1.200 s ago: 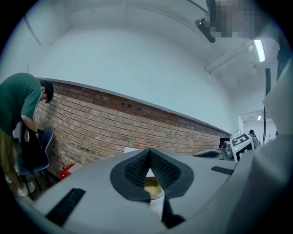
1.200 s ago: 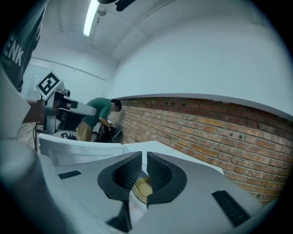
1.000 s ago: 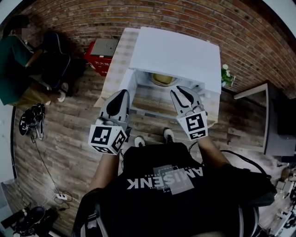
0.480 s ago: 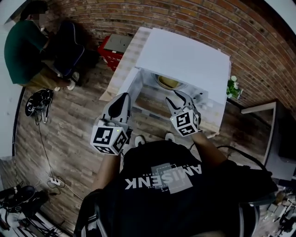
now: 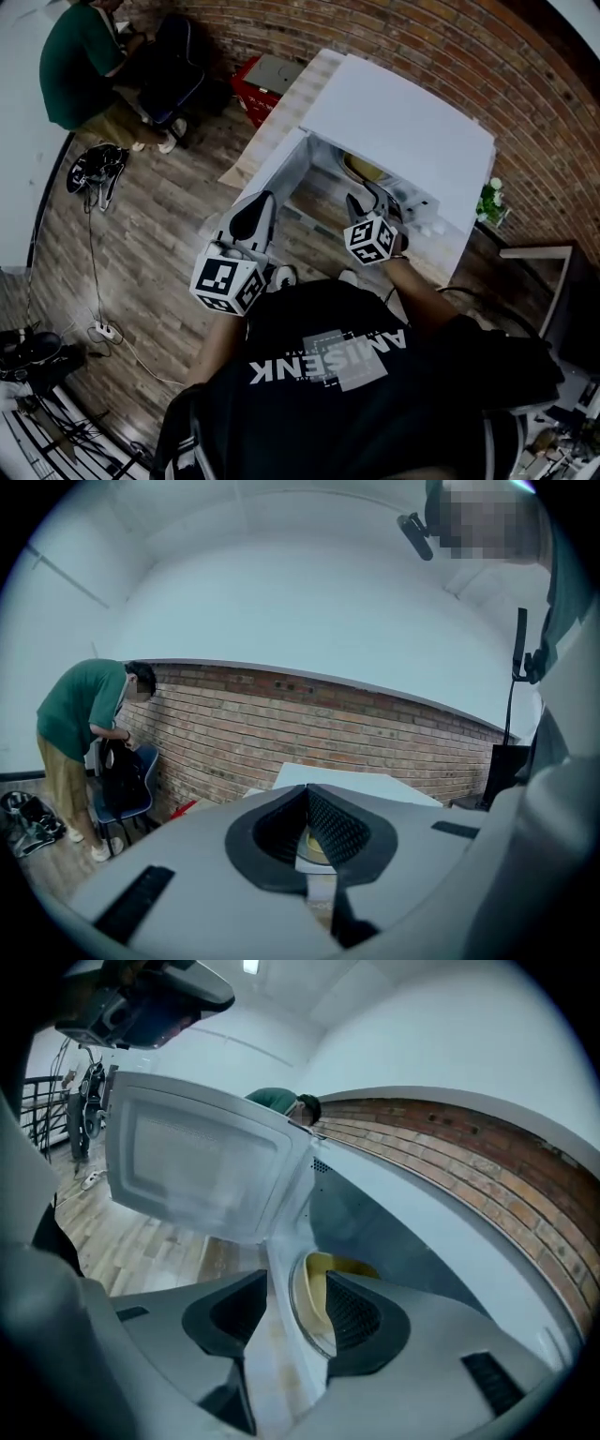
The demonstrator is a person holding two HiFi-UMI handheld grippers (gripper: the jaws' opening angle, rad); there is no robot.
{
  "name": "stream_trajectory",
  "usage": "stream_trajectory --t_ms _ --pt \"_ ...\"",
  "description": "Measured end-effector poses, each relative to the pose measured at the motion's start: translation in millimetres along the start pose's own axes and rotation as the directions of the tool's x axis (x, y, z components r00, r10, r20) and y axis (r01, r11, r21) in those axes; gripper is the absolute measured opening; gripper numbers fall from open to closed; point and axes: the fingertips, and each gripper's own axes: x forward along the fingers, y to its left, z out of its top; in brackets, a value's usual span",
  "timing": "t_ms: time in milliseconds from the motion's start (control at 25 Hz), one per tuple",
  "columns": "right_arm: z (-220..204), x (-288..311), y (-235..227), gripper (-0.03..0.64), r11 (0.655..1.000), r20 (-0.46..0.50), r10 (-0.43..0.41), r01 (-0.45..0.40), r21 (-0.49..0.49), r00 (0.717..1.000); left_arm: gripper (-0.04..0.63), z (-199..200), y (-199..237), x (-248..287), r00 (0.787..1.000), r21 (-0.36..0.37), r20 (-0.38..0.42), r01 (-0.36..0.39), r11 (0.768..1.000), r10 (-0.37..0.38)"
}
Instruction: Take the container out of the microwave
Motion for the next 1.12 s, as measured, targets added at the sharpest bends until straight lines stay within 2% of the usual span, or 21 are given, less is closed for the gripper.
stream_trajectory --t_ms 200,360,480,640,920,1120 --pt "-12 25 2 0.224 0.999 -0.053 0.015 -0.018 -0.05 0.998 0.012 -2 2 -10 0.998 -0.011 -0.005 -0.063 0.998 0.063" --pt "-24 44 -2 0.224 0.998 -0.112 0.021 -0.028 -0.056 0.994 0.012 2 -4 -12 0.998 0.009 0.003 -0.069 0.998 0.069" --pt "-27 56 0 0.224 0.993 -0.123 0.016 -0.03 -0.114 0.992 0.012 1 -5 -20 0.996 0.004 0.006 -0.088 0.996 0.088" --pt "-32 65 -7 0.224 0.986 -0.142 -0.021 -0.003 -0.167 0.99 0.012 3 -1 -32 0.994 -0.052 0.028 -0.104 0.993 0.106" --pt "-41 83 -8 0.222 0.968 -0.16 -0.038 -0.004 -0.25 0.986 0.012 4 11 -47 0.987 -0.049 0.035 -0.155 0.987 0.157" --pt "-43 89 -11 0.217 0.965 -0.176 -0.034 -0.013 -0.263 0.984 0.012 6 18 -52 0.984 -0.056 0.039 -0.171 0.984 0.174"
